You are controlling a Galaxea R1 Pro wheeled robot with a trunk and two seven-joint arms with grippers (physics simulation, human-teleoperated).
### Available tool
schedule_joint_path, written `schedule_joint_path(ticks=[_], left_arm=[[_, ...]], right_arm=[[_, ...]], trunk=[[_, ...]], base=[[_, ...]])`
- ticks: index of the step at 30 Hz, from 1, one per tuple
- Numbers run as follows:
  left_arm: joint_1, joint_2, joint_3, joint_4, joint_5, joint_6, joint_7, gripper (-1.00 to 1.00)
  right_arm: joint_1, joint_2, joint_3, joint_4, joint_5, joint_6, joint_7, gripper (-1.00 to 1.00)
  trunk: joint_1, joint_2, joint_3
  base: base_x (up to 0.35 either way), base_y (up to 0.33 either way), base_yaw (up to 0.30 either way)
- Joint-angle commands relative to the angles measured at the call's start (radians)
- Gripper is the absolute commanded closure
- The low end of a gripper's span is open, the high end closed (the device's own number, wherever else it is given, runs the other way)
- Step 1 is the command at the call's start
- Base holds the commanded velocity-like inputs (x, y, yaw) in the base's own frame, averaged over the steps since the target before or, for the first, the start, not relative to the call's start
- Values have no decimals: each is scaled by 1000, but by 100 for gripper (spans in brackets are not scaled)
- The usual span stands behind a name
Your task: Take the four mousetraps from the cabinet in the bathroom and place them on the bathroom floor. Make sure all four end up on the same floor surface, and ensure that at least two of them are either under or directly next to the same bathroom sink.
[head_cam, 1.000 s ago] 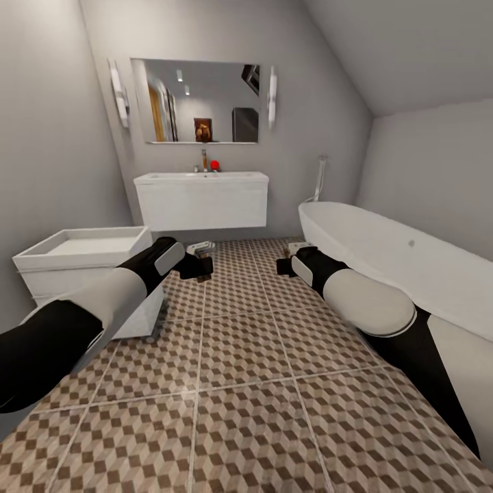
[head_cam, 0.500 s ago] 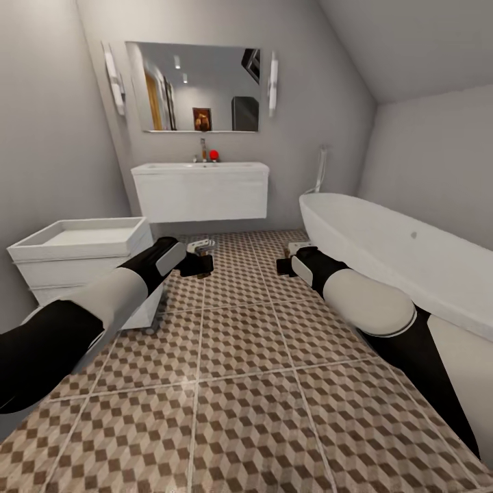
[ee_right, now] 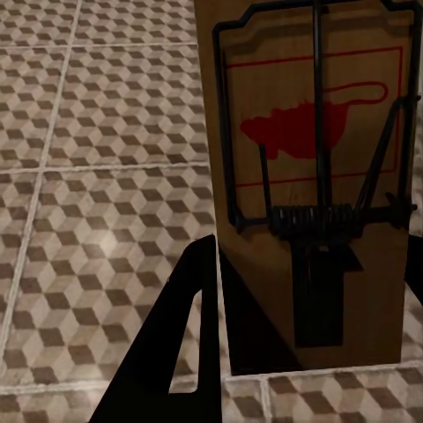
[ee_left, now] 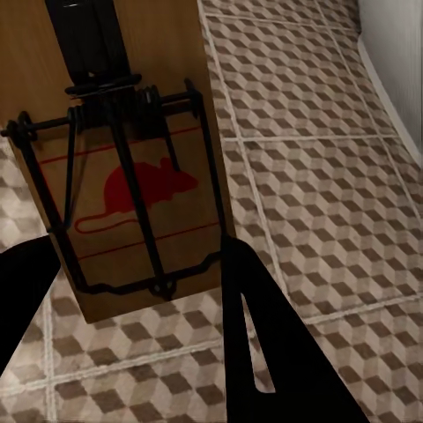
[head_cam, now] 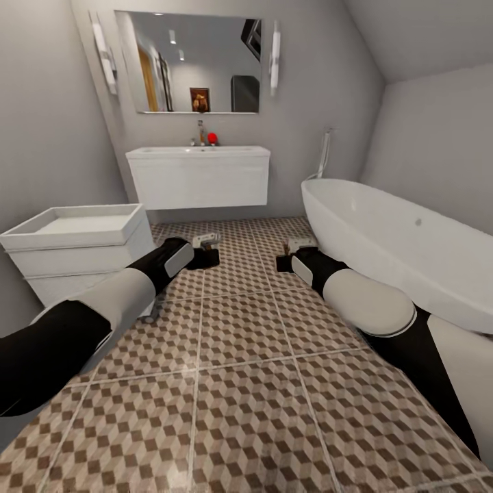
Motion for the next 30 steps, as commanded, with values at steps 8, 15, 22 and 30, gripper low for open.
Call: schedule_joint_path(ticks=[8,15,22,30], left_arm=[[-1,-4,-17,-2,-1,-22,9,100],[-1,-9,-26,16,-21,-29,9,100],[-1,-12,-26,87,-24,-113,9,100],[-1,-29,-26,98,-24,-125,9,100]], right_arm=[[0,1,9,1,-11,2,-3,100],[0,1,10,1,-10,2,-3,100],[0,1,10,1,-10,-1,-4,100],[0,1,10,1,-10,-4,-8,100]], trunk=[[3,-2,-32],[6,-4,-59],[10,-6,-86],[13,-8,-120]], base=[[0,0,0],[0,0,0],[0,0,5],[0,0,105]])
